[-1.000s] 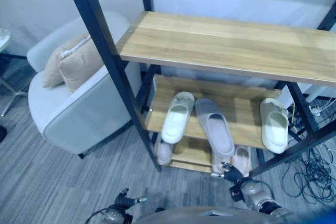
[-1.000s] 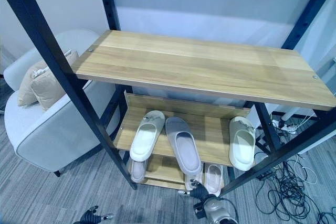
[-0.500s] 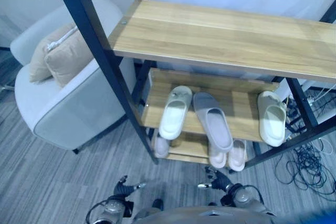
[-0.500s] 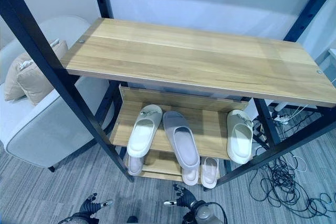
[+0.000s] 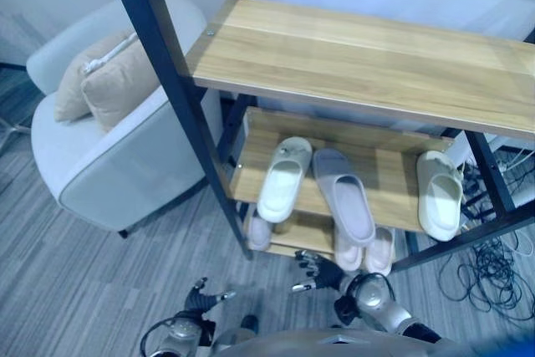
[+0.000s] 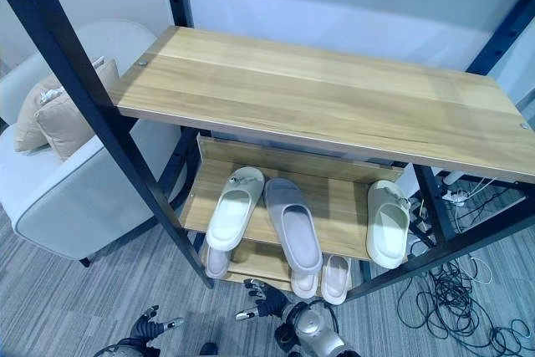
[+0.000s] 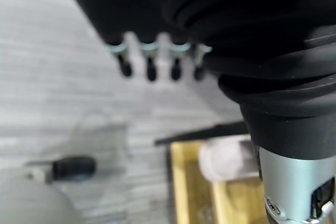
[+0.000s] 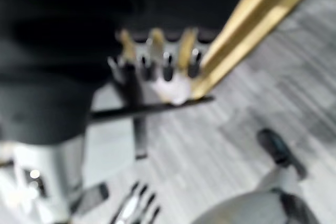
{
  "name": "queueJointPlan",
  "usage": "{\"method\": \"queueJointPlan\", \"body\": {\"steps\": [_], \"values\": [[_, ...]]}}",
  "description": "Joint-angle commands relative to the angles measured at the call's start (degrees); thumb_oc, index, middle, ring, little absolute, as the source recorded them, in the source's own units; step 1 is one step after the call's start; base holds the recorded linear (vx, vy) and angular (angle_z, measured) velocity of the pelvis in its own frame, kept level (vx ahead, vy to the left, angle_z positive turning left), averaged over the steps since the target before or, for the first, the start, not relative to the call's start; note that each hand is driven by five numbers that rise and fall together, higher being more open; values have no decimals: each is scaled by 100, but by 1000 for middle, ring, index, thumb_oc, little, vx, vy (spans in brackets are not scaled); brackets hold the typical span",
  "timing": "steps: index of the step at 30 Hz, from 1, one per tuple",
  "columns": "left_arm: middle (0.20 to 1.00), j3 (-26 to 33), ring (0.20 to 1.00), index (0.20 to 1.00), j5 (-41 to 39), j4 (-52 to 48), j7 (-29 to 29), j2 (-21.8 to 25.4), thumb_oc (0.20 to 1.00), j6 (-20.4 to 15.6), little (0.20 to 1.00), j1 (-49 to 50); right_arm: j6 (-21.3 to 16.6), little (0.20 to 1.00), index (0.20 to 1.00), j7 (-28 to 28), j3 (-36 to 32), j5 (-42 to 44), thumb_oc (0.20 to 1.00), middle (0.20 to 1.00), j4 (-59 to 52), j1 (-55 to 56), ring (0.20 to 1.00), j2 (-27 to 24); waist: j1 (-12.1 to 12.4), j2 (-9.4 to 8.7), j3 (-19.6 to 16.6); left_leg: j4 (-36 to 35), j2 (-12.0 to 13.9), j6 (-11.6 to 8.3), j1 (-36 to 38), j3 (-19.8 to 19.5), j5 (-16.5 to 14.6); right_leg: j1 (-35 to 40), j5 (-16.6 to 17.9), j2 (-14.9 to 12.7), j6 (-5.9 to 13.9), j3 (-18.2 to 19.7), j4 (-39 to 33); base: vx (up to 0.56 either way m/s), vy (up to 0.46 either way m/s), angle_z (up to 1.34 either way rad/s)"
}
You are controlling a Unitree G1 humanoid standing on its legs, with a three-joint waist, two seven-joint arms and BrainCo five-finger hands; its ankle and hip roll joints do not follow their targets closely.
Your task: Arrange the slippers neatly on the shoe rack.
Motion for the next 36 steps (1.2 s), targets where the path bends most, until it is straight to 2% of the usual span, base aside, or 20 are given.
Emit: {"method": "queueJointPlan", "body": {"steps": [1,6,10,14,17,20,21,22,25,28,31,32,33,36], "values": [[1000,150,1000,1000,-3,432,66,-142,1000,-178,1000,-409,-295,1000,1000,164,453,161,1000,1000,-676,-197,1000,-82,129,126,-235,204,117,-29,-223,-232,37,-74,-60,-294,452,131,788,0,0,0],[1000,146,1000,1000,86,426,63,-132,1000,-206,1000,-380,-387,1000,1000,278,667,127,1000,1000,-1468,-357,1000,-333,110,125,-223,214,145,-39,-226,-208,33,-79,-78,-270,450,148,773,0,0,0],[1000,142,1000,1000,124,315,-16,-97,1000,-305,1000,-309,-674,1000,1000,227,424,158,1000,1000,-2752,-430,1000,-878,39,145,-216,237,186,-45,-262,-165,52,-136,-45,-248,451,202,773,0,0,0],[1000,201,1000,1000,110,382,-101,-131,1000,-315,1000,-206,-848,1000,1000,134,210,30,1000,1000,-3345,-359,1000,-1171,-2,166,-220,243,209,-50,-240,-144,44,-134,-55,-236,449,217,778,0,0,0],[1000,369,1000,1000,-84,457,-156,-180,1000,-284,1000,-156,-951,1000,1000,-8,-89,-103,1000,1000,-3922,-321,1000,-1403,-33,169,-221,267,228,-54,-229,-143,29,-128,-67,-219,446,235,791,7,-5,-2],[1000,436,1000,1000,-75,485,-109,-228,1000,-296,1000,-89,-1203,1000,1000,-708,-954,-643,1000,1000,-4649,-109,1000,-1633,-111,201,-250,330,256,-58,-217,-100,-9,-113,-85,-198,439,247,796,42,-5,-1],[1000,436,1000,1000,-75,485,-109,-228,1000,-296,1000,-89,-1203,1000,1000,-708,-954,-643,1000,1000,-4649,-109,1000,-1633,-110,201,-250,330,256,-58,-217,-99,-9,-114,-85,-198,439,247,796,50,-9,-1],[1000,452,1000,1000,-54,458,-70,-228,1000,-295,1000,-65,-1177,1000,1000,-1114,-1278,-1110,1000,1000,-4519,-95,1000,-1639,-120,201,-254,352,263,-56,-217,-93,-22,-111,-96,-190,434,251,811,35,-11,-1],[1000,462,1000,1000,17,405,-22,-206,1000,-272,1000,2,-1072,1000,1000,-1774,-1930,-1786,1000,1000,-4136,-106,1000,-1649,-96,196,-251,390,267,-48,-222,-115,-47,-101,-109,-166,418,256,834,53,-17,-4],[1000,428,1000,1000,109,396,-49,-179,1000,-267,1000,49,-1001,1000,1000,-2051,-2211,-2019,1000,1000,-3689,-209,1000,-1694,-58,183,-230,384,272,-50,-175,-142,-92,-37,-158,-147,406,222,819,67,-21,-6],[1000,454,1000,1000,197,384,-83,-143,1000,-244,1000,98,-817,1000,1000,-2368,-2388,-2615,1000,1000,-3193,-334,1000,-1838,7,158,-216,408,281,-57,-213,-180,-104,-22,-171,-131,399,182,800,47,-24,2],[1000,454,1000,1000,197,384,-83,-142,1000,-244,1000,98,-817,1000,1000,-2368,-2388,-2615,1000,1000,-3192,-335,1000,-1838,6,158,-216,408,281,-57,-213,-180,-104,-22,-171,-131,399,182,800,58,-17,7],[1000,405,1000,1000,237,412,-73,-108,1000,-220,1000,94,-673,1000,1000,-2590,-2464,-2586,1000,1000,-2567,-487,1000,-1732,71,144,-167,453,266,-53,-288,-211,-113,-33,-153,-131,390,166,779,37,-9,7],[1000,410,1000,1000,217,418,-108,-90,1000,-195,1000,107,-587,1000,1000,-2607,-2457,-2598,1000,1000,-2281,-635,1000,-1716,124,136,-136,504,251,-52,-359,-222,-123,-60,-141,-133,385,163,772,26,-5,1]]}}
